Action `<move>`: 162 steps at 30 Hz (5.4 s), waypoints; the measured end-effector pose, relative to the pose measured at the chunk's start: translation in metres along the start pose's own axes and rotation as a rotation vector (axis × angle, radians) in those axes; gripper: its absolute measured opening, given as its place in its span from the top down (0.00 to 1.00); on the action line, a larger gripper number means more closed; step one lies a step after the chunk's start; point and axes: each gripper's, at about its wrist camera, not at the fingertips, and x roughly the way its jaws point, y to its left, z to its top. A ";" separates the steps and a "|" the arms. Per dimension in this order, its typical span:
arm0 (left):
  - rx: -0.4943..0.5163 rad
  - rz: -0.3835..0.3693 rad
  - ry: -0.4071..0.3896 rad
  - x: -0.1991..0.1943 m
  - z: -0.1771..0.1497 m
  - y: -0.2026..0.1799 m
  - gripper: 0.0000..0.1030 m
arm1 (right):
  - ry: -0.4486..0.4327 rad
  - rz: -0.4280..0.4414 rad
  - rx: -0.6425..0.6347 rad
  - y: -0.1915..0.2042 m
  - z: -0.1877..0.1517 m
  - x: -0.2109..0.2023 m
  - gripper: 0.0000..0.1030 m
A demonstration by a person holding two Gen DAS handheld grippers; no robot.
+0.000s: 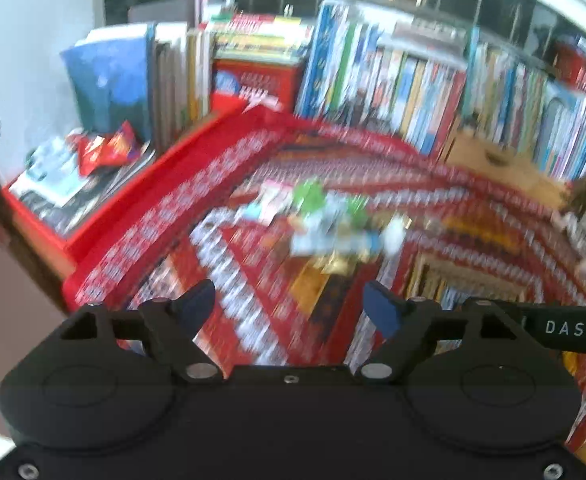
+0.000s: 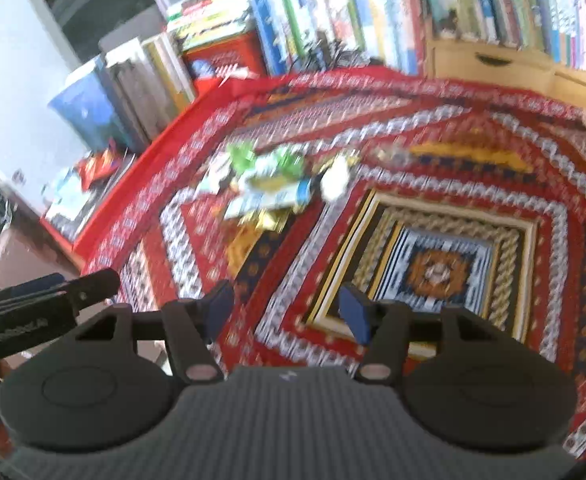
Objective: Collect trash
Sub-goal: 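Move both tools back over the remaining trash on the cloth, then lower the left tool to the gold foil wrapper while the right tool approaches the white paper bag, then grasp the gold foil wrapper with the left tool while the right tool grasps the white paper bag, then lift the gold foil wrapper with the left tool while the right tool lifts the paper bag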
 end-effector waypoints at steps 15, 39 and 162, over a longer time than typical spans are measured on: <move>-0.161 0.015 0.071 0.109 0.047 -0.033 0.19 | -0.018 -0.098 0.062 -0.081 0.087 0.048 0.31; -0.534 0.226 0.265 0.250 0.037 -0.025 0.37 | 0.130 -0.187 -0.264 -0.119 0.121 0.192 0.29; -0.489 0.200 0.257 0.234 0.020 -0.057 0.73 | -0.014 0.001 -0.518 -0.063 0.092 0.157 0.93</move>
